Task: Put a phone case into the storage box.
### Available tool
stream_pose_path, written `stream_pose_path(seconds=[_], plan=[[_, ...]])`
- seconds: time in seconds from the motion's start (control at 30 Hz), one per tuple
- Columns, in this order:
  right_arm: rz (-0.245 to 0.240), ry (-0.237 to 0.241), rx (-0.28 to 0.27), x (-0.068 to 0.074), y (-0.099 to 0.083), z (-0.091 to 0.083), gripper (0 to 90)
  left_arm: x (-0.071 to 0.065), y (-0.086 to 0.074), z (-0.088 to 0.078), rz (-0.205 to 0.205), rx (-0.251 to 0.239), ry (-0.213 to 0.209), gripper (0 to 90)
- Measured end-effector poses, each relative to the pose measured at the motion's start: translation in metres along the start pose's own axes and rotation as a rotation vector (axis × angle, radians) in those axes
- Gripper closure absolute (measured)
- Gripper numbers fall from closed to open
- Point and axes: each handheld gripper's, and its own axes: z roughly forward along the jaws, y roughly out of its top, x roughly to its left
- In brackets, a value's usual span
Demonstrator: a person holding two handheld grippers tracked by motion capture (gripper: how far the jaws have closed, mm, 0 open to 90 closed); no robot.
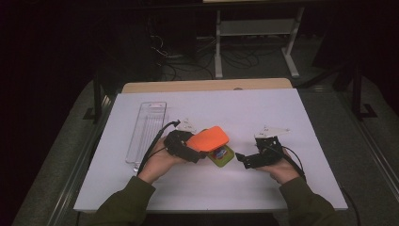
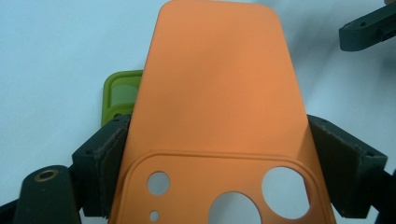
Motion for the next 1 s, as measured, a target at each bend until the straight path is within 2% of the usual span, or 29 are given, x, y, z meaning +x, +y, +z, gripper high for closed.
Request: stream_pose_path(seconds=[0.17, 0.47, 0.53, 0.77, 1.0], plan=[[-0.030, -0.012, -0.015, 0.001, 0.000, 0.000, 1.1, 0.001, 0.000, -0.001, 0.003, -0.005, -0.006, 15.1], [-0.152, -0.054, -0.034, 0.006, -0.001, 0.002, 1.1, 0.001, 0.000, -0.001, 0.012, 0.002, -0.013, 15.1], [-0.165, -0.058, -0.041, 0.007, -0.001, 0.002, 1.1, 0.001, 0.000, -0.001, 0.011, 0.002, -0.016, 15.1], [-0.257, -0.095, -0.025, 0.012, -0.001, 0.004, 1.1, 0.000, 0.000, 0.000, 0.019, 0.001, -0.028, 15.1], [-0.290, -0.117, -0.030, 0.016, 0.000, 0.004, 1.1, -0.002, -0.001, 0.001, 0.009, -0.009, -0.031, 15.2]])
